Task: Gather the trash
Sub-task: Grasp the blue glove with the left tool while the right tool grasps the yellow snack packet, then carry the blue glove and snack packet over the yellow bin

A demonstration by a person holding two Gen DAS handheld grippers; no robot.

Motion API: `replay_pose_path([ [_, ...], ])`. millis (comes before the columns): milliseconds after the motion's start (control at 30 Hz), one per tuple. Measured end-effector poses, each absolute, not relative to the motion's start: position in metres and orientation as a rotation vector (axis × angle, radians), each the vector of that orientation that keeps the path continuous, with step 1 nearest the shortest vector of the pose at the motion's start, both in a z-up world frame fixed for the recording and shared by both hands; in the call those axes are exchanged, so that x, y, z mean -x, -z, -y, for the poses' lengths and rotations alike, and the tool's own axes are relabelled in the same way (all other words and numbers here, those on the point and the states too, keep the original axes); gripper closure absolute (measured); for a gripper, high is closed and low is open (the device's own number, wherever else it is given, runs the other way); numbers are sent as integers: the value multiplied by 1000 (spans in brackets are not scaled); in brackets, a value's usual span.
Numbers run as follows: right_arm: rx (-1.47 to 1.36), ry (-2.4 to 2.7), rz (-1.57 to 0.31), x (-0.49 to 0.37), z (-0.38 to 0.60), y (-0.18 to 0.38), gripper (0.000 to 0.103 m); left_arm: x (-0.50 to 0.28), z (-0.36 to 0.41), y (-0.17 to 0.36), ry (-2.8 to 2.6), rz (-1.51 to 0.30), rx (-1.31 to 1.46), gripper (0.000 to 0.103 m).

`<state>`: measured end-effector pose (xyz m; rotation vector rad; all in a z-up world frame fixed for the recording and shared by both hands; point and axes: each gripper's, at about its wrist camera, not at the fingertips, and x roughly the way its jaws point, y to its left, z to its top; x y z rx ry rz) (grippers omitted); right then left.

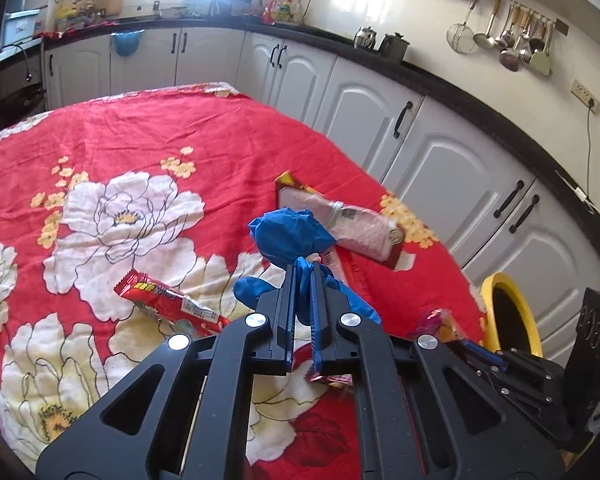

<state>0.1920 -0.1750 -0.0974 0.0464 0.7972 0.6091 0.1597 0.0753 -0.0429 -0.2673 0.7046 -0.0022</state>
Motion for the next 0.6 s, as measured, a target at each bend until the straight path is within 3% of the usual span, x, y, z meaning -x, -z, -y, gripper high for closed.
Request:
replay_pose_path([
  [600, -126, -586, -698, -181, 222, 54, 94, -145, -42, 12, 88, -634, 254, 100],
])
